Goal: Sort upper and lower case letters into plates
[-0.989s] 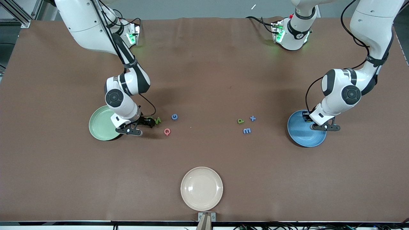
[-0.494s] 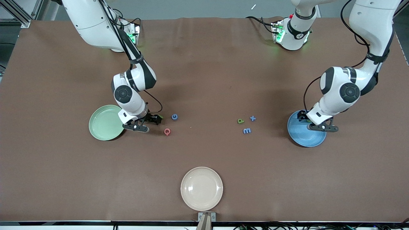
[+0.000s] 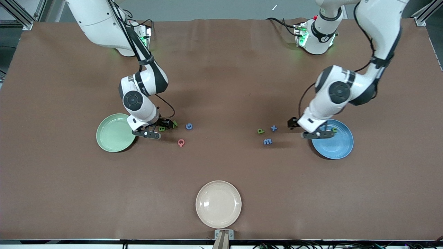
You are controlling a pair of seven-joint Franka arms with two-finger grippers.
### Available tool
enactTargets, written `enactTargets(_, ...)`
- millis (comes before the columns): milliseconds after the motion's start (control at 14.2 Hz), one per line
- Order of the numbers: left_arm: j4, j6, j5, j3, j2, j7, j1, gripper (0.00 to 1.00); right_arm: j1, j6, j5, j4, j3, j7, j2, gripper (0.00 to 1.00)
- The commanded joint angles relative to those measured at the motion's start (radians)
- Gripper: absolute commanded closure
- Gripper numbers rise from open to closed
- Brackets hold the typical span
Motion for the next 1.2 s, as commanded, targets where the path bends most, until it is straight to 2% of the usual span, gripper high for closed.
enactTargets(0, 0.062, -0.006, 0.020, 0.005, 0.082, -0.074, -0.078, 0.01, -0.001, 0.007, 0.009, -0.040, -0.006, -0.020, -0.041, 0.00)
enactTargets(212, 0.099, 0.000, 0.136, 0.005, 0.149, -0.162, -0.103, 0.01, -0.002, 0.015, 0.002, -0.032, -0.006, -0.027, -0.036, 0.03)
enactTargets(353, 0.099, 0.021, 0.219, 0.002, 0.177, -0.227, -0.098, 0.06, -0.002, 0.051, 0.002, -0.032, -0.006, -0.026, -0.032, 0.05)
enactTargets(565, 0.097, 0.059, 0.232, 0.002, 0.195, -0.232, -0.103, 0.22, -0.001, 0.071, 0.002, -0.031, -0.006, -0.026, -0.015, 0.14)
enactTargets(777, 0.099, 0.084, 0.232, 0.002, 0.209, -0.233, -0.104, 0.32, -0.001, 0.073, 0.002, -0.031, -0.004, -0.026, -0.015, 0.22)
enactTargets(1130, 0.099, 0.090, 0.233, 0.002, 0.222, -0.241, -0.112, 0.42, -0.001, 0.093, 0.002, -0.031, -0.004, -0.026, -0.001, 0.22)
